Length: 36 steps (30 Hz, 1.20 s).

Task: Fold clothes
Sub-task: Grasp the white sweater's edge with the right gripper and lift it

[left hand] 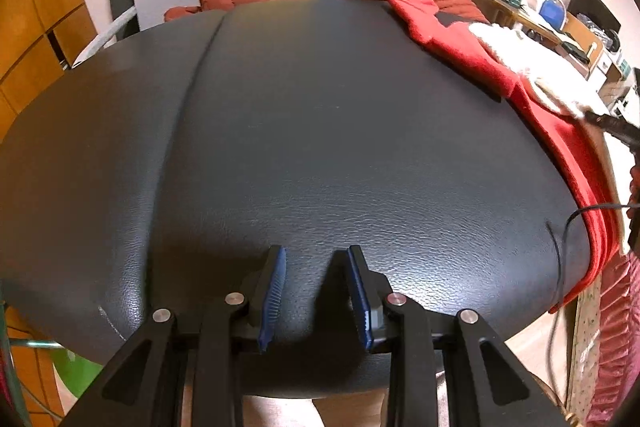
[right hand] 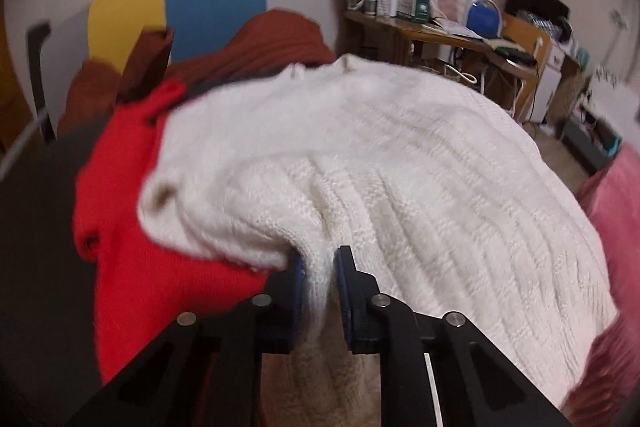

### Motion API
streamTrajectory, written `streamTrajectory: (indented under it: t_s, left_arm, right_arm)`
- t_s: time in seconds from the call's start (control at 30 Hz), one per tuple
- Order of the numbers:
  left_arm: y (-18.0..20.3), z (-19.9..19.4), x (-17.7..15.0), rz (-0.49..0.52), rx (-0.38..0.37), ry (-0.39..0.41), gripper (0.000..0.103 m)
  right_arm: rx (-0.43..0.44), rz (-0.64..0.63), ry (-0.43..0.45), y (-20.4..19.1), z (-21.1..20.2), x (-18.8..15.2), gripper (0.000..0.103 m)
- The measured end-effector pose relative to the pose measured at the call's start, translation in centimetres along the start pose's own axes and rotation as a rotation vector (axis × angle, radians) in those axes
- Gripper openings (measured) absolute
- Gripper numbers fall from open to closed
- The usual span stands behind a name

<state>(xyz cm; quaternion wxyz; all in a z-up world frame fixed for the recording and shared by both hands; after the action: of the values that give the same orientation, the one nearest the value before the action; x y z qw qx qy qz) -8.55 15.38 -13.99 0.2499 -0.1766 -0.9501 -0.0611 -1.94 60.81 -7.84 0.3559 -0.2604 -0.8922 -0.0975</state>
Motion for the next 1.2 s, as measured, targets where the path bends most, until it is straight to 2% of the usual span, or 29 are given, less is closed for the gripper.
streamTrajectory:
  t_s: [0.07, 0.13, 0.17, 0.2, 0.27, 0.33, 0.4, 0.5, 0.53, 0.57, 0.63, 0.8, 0.9, 1.03, 1.1, 1.17, 1.2]
  left_arm:
    - [-0.4, -0.1, 0.1, -0.016, -0.002, 0.002, 0.031]
    - [-0.8, -0.1, 0.1, -0.03, -0.004, 0.006, 0.031]
    - [-1.0, -0.2, 0.1, -0.036, -0.006, 0.008, 0.031]
    - [-1.2, -0.3, 0.1, -0.043, -0.006, 0.011, 0.031]
    - [-1.6, -0.4, 0.2, -0.064, -0.011, 0.022, 0.031]
    - [-2.0, -0.7, 0.2, -0.082, -0.014, 0.031, 0.031]
    - [-2.6, -0.9, 0.2, -0.097, -0.017, 0.037, 0.031]
    - [-3.2, -1.2, 0.0, -0.114, -0.015, 0.04, 0.031]
    - [-3.4, -1.2, 0.0, -0.12, -0.013, 0.038, 0.031]
    - [-3.6, -1.2, -0.1, -0.125, -0.011, 0.035, 0.031]
    - [-4.0, -1.2, -0.2, -0.132, -0.004, 0.023, 0.031]
    - [-5.1, -1.1, -0.2, -0.151, 0.03, 0.018, 0.031]
    - [-5.2, -0.4, 0.0, -0.161, 0.044, -0.012, 0.031]
    - [-4.9, -0.2, 0.0, -0.142, 0.084, -0.027, 0.031]
    - [-4.8, -0.3, 0.0, -0.127, 0.108, -0.021, 0.031]
    - [-4.6, -0.4, 0.0, -0.115, 0.122, -0.018, 0.031]
    - [-4.5, -0.4, 0.1, -0.114, 0.119, -0.019, 0.031]
  right_arm:
    - [0.054, 0.07, 0.036, 0.4, -1.6, 1.9, 0.015]
    - [0.143, 0.168, 0.067, 0.7, -3.3, 3.9, 0.014]
    - [0.203, 0.226, 0.084, 0.9, -4.2, 4.8, 0.012]
    - [0.263, 0.283, 0.101, 1.0, -5.1, 5.8, 0.003]
    - [0.385, 0.382, 0.135, 0.9, -7.1, 7.9, 0.004]
    - [0.435, 0.398, 0.162, -0.1, -8.9, 10.0, 0.0]
    - [0.418, 0.333, 0.187, -1.9, -10.4, 11.3, 0.0]
    - [0.301, 0.177, 0.167, -4.8, -10.2, 11.4, 0.003]
    - [0.265, 0.136, 0.143, -5.6, -9.3, 10.9, 0.017]
    - [0.23, 0.108, 0.118, -6.2, -8.1, 10.3, 0.053]
    - [0.153, 0.046, 0.065, -7.1, -5.4, 8.4, 0.091]
    - [-0.031, -0.166, -0.026, -7.7, -0.8, 3.6, 0.089]
    - [-0.186, -0.372, -0.068, -6.8, 0.7, 1.7, 0.089]
    - [-0.391, -0.475, -0.041, -3.9, 1.7, 1.6, 0.08]
    - [-0.36, -0.406, -0.078, -2.3, 2.4, 1.5, 0.064]
    - [-0.315, -0.326, -0.12, -0.8, 3.4, 1.1, 0.025]
    - [-0.287, -0.274, -0.13, -0.2, 3.7, 0.9, 0.02]
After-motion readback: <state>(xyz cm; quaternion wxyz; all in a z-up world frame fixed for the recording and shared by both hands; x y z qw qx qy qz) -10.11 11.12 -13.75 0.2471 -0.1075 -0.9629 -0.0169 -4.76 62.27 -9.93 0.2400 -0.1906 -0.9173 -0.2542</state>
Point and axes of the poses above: each gripper's, at about its wrist camera, not at the fingertips, and z roughly the way its jaws point, y to its right, x to its top, the point moved 7 cm from there along z, roughly the way its jaws point, and after that the axes turned 1 degree about -z, right-handed, at the moved point
